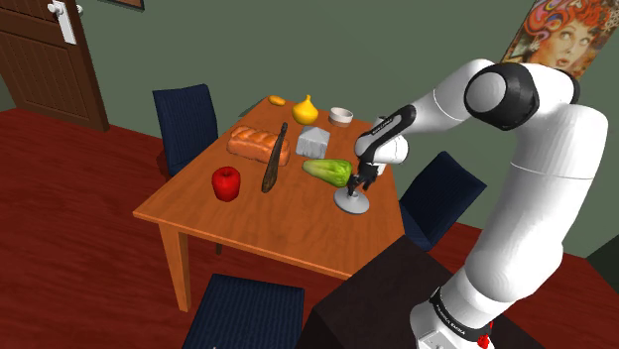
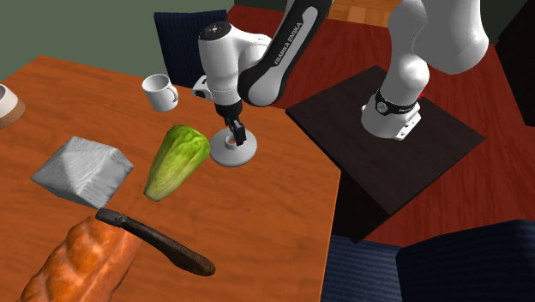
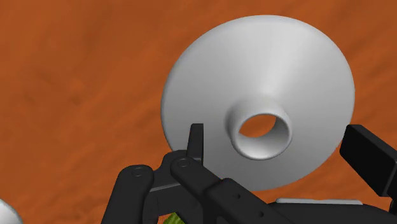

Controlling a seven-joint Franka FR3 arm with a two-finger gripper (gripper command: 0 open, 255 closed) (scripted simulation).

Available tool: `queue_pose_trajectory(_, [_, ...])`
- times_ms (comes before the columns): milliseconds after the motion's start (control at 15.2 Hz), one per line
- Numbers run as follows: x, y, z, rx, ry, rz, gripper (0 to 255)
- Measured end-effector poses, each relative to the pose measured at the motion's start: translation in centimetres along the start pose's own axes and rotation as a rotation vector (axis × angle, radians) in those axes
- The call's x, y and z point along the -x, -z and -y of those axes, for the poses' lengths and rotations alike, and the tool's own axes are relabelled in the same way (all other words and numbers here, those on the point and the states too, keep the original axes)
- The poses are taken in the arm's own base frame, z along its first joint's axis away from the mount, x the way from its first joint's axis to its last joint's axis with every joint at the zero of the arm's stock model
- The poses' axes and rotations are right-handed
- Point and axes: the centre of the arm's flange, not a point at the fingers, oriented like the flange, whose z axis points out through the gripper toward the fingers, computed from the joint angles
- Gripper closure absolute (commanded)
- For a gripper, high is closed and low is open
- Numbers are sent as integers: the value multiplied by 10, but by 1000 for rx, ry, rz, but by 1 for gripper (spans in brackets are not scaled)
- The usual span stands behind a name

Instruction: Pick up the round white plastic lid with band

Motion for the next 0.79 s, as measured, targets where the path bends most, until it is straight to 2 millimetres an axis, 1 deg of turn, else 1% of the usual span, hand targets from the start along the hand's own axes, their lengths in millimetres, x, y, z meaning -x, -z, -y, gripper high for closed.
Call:
queue_pose_trajectory(132, [0,-10,0,0,0,0,0])
queue_pose_trajectory(198, [-1,-12,0,0,0,0,255])
queue_pose_trajectory(792, [-1,-13,0,0,0,-1,255])
